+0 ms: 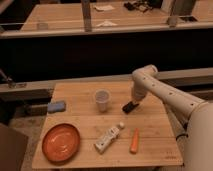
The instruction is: Place the eraser in the ceramic cup
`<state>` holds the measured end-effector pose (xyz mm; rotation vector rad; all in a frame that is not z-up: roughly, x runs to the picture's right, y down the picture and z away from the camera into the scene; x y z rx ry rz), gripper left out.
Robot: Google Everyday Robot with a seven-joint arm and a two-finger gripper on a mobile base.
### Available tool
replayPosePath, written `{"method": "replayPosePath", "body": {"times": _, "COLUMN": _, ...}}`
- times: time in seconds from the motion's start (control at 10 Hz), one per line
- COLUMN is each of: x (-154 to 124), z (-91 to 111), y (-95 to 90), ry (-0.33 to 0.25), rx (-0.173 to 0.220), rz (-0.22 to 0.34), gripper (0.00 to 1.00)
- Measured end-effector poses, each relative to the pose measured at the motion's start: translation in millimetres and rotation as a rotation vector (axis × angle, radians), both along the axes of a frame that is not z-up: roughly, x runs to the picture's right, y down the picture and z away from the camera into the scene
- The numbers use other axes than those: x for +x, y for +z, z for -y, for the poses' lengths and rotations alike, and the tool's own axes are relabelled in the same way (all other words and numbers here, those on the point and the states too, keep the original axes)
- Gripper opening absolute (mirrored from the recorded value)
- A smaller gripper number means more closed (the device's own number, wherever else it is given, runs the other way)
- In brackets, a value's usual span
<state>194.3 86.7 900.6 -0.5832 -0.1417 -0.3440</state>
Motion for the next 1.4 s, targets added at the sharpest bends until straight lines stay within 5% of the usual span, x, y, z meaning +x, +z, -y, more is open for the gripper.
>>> {"method": "replayPosePath", "body": {"times": 0.1, "x": -0.4, "z": 5.9, "y": -2.7, "ry": -0.004, "rx": 0.009, "rz": -0.006, "gripper": 0.73}}
{"method": "replayPosePath", "body": {"times": 0.3, "x": -10.8, "z": 23.7, "y": -19.9, "ry": -0.026, "rx": 0.031, "rz": -0.01, "gripper": 0.79}}
{"method": "replayPosePath", "body": {"times": 0.7, "x": -22.6, "z": 40.1, "y": -34.2, "ry": -0.062, "rx": 0.068, "rz": -0.014, "gripper": 0.39}}
{"method": "replayPosePath", "body": {"times": 0.9, "x": -20.2, "z": 31.1, "y": -24.7, "ry": -0.059, "rx": 0.051, "rz": 0.003, "gripper": 0.33}}
{"method": "replayPosePath", "body": {"times": 1.2, "x": -9.5, "z": 4.8, "y": -4.4, "ry": -0.074, "rx": 0.033, "rz": 0.035, "gripper": 0.65}}
{"method": "replayPosePath", "body": {"times": 1.4, "x": -9.6, "z": 8.7, "y": -5.9, "ry": -0.084, "rx": 0.032, "rz": 0.049, "gripper": 0.79}}
